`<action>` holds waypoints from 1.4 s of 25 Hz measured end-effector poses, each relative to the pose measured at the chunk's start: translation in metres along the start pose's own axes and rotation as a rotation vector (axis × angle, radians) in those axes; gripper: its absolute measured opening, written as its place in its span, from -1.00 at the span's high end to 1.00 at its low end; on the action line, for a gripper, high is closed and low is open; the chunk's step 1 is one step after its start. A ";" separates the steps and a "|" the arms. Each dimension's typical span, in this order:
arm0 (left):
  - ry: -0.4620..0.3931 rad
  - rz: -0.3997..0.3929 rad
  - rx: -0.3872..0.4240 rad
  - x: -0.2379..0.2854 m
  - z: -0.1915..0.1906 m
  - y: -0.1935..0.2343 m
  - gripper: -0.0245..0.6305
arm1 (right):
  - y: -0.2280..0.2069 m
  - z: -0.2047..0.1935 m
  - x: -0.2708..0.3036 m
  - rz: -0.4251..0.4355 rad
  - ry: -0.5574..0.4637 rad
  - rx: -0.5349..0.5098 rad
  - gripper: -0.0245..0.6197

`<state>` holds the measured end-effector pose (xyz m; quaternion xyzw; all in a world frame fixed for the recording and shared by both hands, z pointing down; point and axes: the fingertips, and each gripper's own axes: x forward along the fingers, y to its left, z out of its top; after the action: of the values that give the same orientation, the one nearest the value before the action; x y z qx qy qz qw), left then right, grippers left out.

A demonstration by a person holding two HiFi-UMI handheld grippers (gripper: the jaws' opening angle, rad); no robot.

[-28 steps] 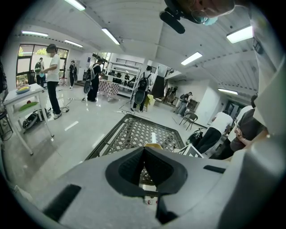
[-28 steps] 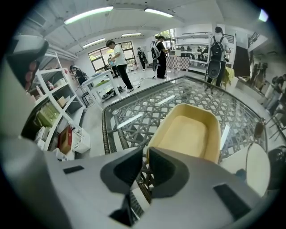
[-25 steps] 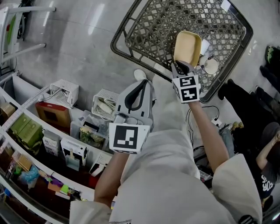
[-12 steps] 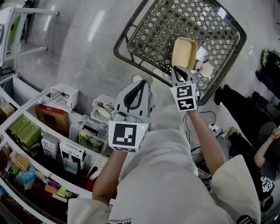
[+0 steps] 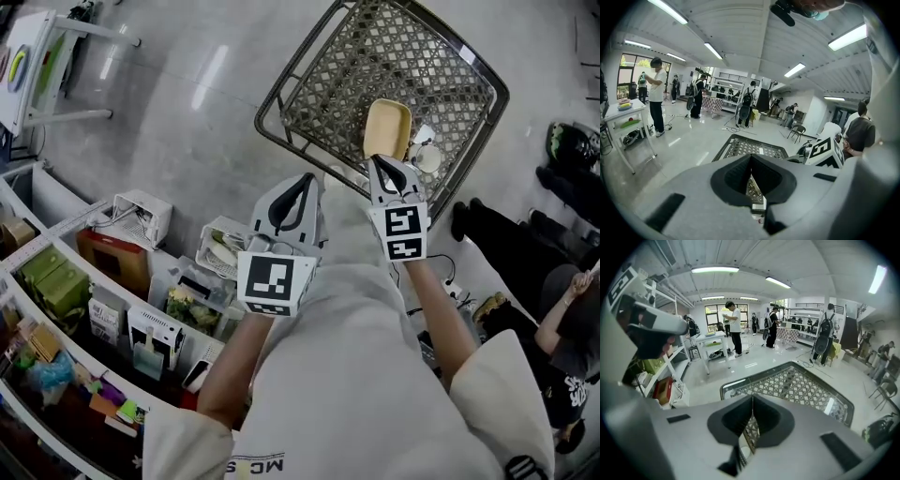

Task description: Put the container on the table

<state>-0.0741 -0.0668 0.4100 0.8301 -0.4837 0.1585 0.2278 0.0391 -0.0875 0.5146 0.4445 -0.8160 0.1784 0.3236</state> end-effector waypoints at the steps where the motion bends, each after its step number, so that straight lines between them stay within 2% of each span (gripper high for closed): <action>1: -0.005 -0.001 0.006 -0.003 0.003 0.000 0.85 | 0.001 0.008 -0.007 -0.005 -0.017 0.000 0.86; 13: -0.100 -0.013 0.041 -0.026 0.052 -0.001 0.85 | 0.001 0.085 -0.086 -0.055 -0.225 0.021 0.86; 18: -0.119 -0.040 0.037 -0.034 0.062 -0.005 0.85 | -0.005 0.117 -0.123 -0.077 -0.313 0.036 0.86; 23: -0.158 -0.035 0.041 -0.037 0.077 -0.002 0.85 | -0.007 0.143 -0.153 -0.096 -0.402 0.028 0.86; 28: -0.197 -0.037 0.062 -0.047 0.095 -0.006 0.85 | -0.008 0.152 -0.177 -0.086 -0.452 0.024 0.86; 35: -0.196 -0.020 0.073 -0.051 0.095 -0.003 0.85 | -0.009 0.137 -0.170 -0.074 -0.437 0.072 0.86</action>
<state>-0.0922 -0.0786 0.3048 0.8540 -0.4893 0.0918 0.1508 0.0637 -0.0681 0.2984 0.5136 -0.8429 0.0949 0.1293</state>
